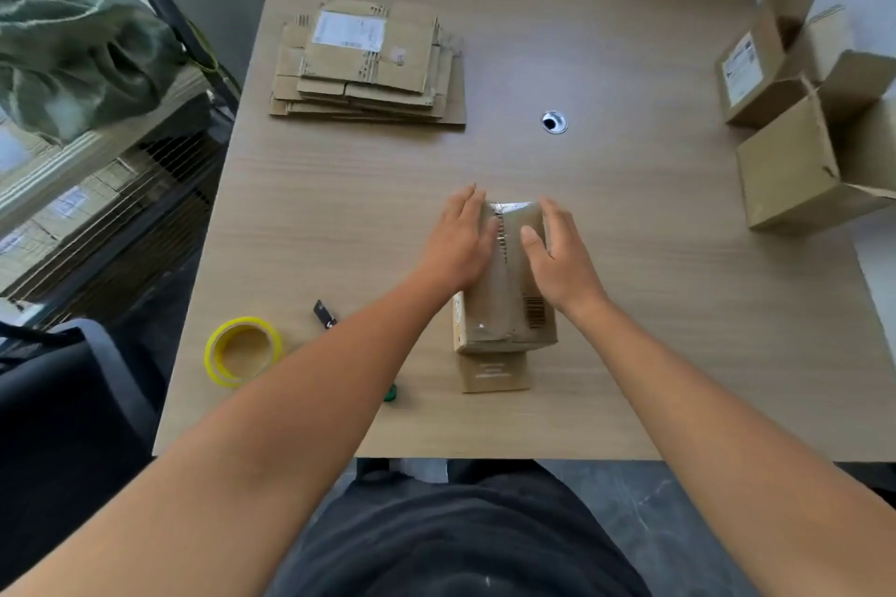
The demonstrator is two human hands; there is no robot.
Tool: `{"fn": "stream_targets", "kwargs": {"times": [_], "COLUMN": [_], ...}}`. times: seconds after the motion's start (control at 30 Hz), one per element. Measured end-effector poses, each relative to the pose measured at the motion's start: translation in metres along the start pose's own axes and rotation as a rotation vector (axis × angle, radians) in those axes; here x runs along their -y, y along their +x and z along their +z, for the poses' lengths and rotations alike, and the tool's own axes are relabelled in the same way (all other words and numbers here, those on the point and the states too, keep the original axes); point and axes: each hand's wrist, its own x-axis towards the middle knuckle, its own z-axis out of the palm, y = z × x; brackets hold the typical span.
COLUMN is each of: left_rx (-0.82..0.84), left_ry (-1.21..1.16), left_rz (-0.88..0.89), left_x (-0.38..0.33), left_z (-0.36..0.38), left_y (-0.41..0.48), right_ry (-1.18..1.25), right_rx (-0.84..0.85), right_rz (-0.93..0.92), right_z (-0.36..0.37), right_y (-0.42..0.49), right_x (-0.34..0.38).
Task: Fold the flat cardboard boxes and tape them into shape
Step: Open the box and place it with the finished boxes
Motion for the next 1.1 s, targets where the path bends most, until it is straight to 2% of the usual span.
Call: {"fn": "stream_targets", "kwargs": {"times": [0.17,0.3,0.37,0.53,0.6,0.7,0.77,0.83,0.93,1.1], "left_rx": [-0.132,-0.081,-0.099,-0.289,-0.354,-0.286,-0.237,-0.269,-0.349,-0.278], "left_ry": [-0.104,-0.464,-0.534,-0.426,-0.348,-0.252,-0.288,-0.392,-0.581,-0.872], "left_rz": [-0.054,-0.241,-0.317,-0.384,-0.332,-0.254,-0.298,-0.336,-0.337,-0.388], "left_x": [0.011,0.010,0.003,-0.019,-0.020,-0.019,-0.016,-0.011,-0.005,0.004], "left_z": [0.015,0.020,0.019,0.005,0.005,0.028,0.051,0.067,0.074,0.071], "left_y": [0.014,0.010,0.007,-0.019,-0.049,-0.088,-0.101,-0.104,-0.097,-0.086], "right_ry": [0.136,0.478,0.553,0.483,0.438,0.351,0.328,0.354,0.397,0.474], "right_rx": [0.081,0.174,0.221,0.081,0.085,0.181,0.222,0.186,0.022,-0.111], "right_rz": [-0.050,0.075,0.086,0.075,0.050,-0.015,-0.045,-0.049,-0.071,-0.107], "right_z": [0.016,0.021,0.018,-0.004,-0.014,-0.008,0.006,0.021,0.036,0.049], "right_y": [0.037,0.039,0.037,0.015,-0.014,-0.056,-0.075,-0.078,-0.071,-0.058], "right_x": [-0.024,-0.044,-0.044,-0.042,-0.050,-0.062,-0.067,-0.070,-0.074,-0.081]}}
